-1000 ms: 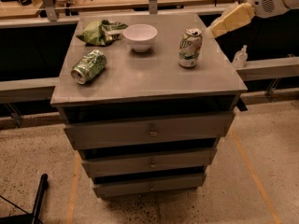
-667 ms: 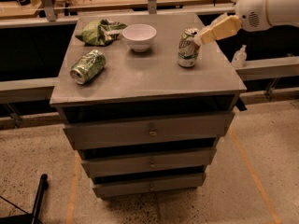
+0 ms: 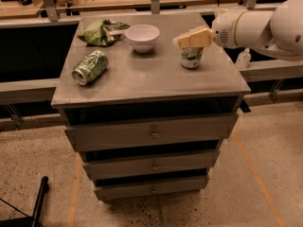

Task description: Move 7up can near white bowl

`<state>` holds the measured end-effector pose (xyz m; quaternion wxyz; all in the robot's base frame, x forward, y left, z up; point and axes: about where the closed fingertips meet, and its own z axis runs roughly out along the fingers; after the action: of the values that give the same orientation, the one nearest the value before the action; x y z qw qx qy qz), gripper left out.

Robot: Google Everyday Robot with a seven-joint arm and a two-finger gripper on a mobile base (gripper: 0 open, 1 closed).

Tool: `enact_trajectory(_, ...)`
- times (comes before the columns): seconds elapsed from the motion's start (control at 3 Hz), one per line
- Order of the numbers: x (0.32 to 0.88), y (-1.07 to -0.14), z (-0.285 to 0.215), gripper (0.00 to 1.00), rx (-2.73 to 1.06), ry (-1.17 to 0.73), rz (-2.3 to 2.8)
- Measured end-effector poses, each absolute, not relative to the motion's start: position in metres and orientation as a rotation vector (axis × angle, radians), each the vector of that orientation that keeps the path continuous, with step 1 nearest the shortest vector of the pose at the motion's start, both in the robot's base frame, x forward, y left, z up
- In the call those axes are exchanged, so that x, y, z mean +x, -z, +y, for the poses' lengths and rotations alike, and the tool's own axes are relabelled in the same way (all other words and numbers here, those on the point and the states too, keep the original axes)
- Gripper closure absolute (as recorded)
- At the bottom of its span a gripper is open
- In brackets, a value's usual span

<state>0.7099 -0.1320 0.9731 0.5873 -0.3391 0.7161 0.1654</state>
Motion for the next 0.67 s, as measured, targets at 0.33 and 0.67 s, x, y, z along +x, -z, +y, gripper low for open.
enact_trajectory(0.33,0.722,-0.960,-0.127,0.00,-0.747,-0.384,1.677)
enact_trajectory(0.67,0.733,-0.943,-0.136,0.00,-0.707,-0.377,1.691)
